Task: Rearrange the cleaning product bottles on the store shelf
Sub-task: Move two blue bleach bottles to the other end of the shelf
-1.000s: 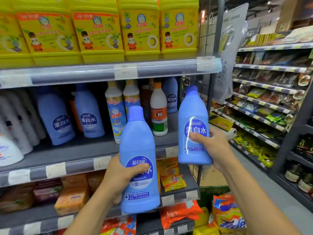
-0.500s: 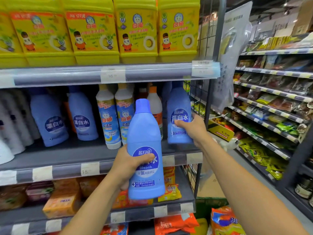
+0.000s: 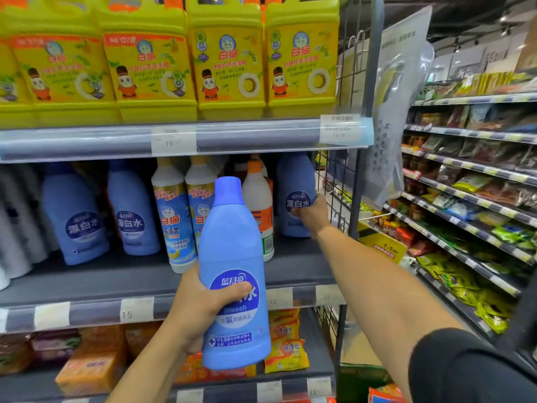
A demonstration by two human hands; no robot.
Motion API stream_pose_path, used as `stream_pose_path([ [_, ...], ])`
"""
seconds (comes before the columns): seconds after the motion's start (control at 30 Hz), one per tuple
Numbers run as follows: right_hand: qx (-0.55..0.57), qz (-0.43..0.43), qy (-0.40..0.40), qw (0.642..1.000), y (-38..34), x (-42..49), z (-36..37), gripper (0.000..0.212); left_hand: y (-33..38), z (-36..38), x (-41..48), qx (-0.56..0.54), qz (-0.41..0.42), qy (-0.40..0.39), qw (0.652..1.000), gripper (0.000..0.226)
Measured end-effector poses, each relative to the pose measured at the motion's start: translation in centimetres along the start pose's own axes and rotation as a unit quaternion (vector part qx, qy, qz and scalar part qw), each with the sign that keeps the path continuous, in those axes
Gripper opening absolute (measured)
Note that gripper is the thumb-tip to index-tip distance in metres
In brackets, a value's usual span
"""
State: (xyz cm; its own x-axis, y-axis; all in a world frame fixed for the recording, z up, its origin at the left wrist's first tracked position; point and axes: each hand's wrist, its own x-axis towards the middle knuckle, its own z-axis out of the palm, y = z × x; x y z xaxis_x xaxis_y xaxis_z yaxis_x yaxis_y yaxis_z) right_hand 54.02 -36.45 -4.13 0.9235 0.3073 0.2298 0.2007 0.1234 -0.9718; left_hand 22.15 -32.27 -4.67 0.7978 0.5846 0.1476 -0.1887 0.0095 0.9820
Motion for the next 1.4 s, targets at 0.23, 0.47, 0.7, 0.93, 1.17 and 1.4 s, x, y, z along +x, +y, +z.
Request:
stream_pose_path([
  [0.23, -0.034, 0.012, -0.004, 0.999, 0.4, 3.0, 1.2, 0.062, 0.3, 0.0, -0.4, 0.010, 0.011, 0.023, 1.000, 0.058],
  [0.47, -0.101, -0.008, -0.005, 0.995, 1.3, 4.7, 1.2, 0.062, 0.5, -0.1, -0.2, -0.005, 0.030, 0.044, 0.999, 0.044],
  [0.7, -0.132, -0.013, -0.013, 0.991, 1.7, 5.3, 1.3, 0.060, 0.3, -0.1, -0.3, 0.013, 0.028, 0.043, 0.999, 0.050],
  [0.93, -0.237, 0.056, -0.012, 0.970, 1.8, 5.1, 0.9, 0.048, 0.5, 1.6, 0.2, 0.023, 0.016, -0.008, 1.000, 0.064],
  [1.17, -0.237, 0.055, -0.068, 0.968, -1.4, -1.6, -2.2, 0.041, -0.3, 5.9, 2.3, 0.021, -0.005, -0.076, 0.997, 0.060],
  [1.4, -0.423, -0.185, -0.110, 0.880, 1.9, -12.8, -10.7, 0.033, 0.6, 8.6, 6.7, 0.002, 0.029, -0.083, 0.996, 0.042],
])
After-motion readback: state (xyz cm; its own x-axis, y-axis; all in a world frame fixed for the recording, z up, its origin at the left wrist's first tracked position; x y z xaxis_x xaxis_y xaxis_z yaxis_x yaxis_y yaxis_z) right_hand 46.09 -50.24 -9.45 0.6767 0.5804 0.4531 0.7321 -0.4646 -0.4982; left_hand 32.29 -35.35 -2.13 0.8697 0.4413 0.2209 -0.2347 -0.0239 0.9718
